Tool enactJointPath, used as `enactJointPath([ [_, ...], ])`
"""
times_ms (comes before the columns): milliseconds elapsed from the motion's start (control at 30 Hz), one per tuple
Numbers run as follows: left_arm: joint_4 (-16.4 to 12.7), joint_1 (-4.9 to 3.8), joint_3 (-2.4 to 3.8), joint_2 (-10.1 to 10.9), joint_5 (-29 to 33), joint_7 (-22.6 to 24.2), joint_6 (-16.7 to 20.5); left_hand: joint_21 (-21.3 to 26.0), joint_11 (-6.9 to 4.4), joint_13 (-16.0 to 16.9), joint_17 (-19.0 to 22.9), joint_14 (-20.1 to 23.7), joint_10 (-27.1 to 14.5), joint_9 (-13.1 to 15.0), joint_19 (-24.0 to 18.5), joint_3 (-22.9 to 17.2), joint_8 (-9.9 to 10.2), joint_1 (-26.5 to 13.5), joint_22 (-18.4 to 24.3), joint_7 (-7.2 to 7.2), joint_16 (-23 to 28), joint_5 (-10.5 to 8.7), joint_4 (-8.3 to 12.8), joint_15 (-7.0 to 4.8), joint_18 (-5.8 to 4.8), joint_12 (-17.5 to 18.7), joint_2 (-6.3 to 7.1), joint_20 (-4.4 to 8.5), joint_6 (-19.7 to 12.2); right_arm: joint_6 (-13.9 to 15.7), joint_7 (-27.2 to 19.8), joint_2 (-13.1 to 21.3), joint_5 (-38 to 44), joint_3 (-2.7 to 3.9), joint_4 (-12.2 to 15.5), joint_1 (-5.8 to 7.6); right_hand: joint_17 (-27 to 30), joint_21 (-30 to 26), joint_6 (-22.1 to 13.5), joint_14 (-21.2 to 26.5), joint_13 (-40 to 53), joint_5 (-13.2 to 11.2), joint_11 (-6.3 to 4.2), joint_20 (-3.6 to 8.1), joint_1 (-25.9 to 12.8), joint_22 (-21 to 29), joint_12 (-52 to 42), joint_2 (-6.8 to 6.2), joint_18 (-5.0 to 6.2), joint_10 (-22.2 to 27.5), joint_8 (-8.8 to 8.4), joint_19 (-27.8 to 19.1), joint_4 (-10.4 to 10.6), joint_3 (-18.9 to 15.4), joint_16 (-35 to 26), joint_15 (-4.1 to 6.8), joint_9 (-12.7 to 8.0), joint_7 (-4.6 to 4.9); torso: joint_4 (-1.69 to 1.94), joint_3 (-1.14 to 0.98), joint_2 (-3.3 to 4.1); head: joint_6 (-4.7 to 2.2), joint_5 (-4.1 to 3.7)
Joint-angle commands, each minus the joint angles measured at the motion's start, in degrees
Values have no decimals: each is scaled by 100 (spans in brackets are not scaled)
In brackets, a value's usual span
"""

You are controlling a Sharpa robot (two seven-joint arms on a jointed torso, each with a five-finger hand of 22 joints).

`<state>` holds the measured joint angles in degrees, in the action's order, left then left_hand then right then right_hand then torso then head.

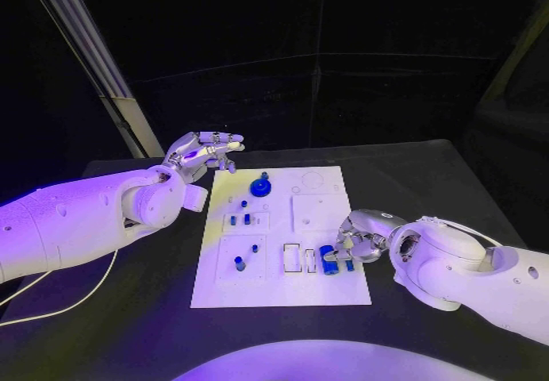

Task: Assemble the parts on the task board

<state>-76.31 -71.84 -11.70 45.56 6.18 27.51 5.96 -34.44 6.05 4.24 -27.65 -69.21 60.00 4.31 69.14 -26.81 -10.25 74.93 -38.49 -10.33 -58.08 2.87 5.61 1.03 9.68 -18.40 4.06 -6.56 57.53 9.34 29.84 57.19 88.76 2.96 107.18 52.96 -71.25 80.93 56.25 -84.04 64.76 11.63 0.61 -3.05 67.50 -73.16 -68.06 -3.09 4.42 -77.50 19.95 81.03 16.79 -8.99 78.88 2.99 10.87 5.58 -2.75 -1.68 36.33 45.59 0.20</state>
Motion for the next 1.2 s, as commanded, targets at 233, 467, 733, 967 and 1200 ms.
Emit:
enactJointPath([
  [233, -11, -7, 4, 26, 13, 9, -77, 34, 13, -8, 7, 26, -37, -7, -41, 11, -25, 46, 9, -12, 35, 37, 33, 1, 79, -30, -15, -2, -24, -342, 106, -94, 516, 2, -41, -31, -16, 41, 35, -278, 17, -27, 7, 0, -59, -23, -10, 22, -75, -35, 66, 43, -3, -52, 25, 29, 31, -39, 1, 1, 8, 10, 15],
  [467, -16, -7, 4, 40, 13, -1, -82, 42, 17, -13, 25, 36, -52, -9, -43, 33, -37, 40, 16, -15, 29, 37, 41, 5, 77, -53, -22, -4, -31, -374, 110, -216, 545, 2, -92, -84, 0, 37, 28, -272, 2, -34, 6, 3, -79, -14, 14, 26, -73, -19, 86, 34, -1, -73, 15, 31, 45, -41, -3, -1, 10, 26, 9],
  [733, -19, -7, 4, 46, 13, -4, -82, 42, 17, -13, 25, 36, -52, -9, -43, 33, -37, 40, 16, -15, 29, 37, 41, 5, 77, -53, -22, -4, -31, -322, 126, -304, 475, 1, -112, -121, -14, 41, -24, -268, 31, -63, 9, 4, -179, -20, 22, 10, -73, -10, 124, 26, 5, -142, 20, 30, 78, -37, -2, -2, 6, 35, 6],
  [967, -22, -7, 4, 41, 13, -8, -88, 42, 17, -13, 25, 36, -52, -9, -43, 33, -37, 40, 16, -15, 29, 37, 41, 5, 77, -53, -22, -4, -31, -356, 144, -363, 449, 1, -127, -129, -29, 47, -59, -267, 52, -74, 13, 1, -272, -29, 28, -15, -74, -6, 151, 23, 6, -184, 26, 27, 102, -32, -3, -3, 7, 34, 3],
  [1200, -23, -7, 4, 40, 13, -19, -99, 42, 17, -13, 25, 36, -52, -9, -43, 33, -37, 40, 16, -15, 29, 37, 41, 5, 77, -53, -22, -4, -31, -518, 131, -423, 354, 1, -139, -132, -42, 43, -98, -263, 73, -62, 18, -6, -347, -22, 57, -213, -71, 12, 204, 5, 5, -202, 27, 21, 146, -29, 2, -3, 5, 41, -7],
])
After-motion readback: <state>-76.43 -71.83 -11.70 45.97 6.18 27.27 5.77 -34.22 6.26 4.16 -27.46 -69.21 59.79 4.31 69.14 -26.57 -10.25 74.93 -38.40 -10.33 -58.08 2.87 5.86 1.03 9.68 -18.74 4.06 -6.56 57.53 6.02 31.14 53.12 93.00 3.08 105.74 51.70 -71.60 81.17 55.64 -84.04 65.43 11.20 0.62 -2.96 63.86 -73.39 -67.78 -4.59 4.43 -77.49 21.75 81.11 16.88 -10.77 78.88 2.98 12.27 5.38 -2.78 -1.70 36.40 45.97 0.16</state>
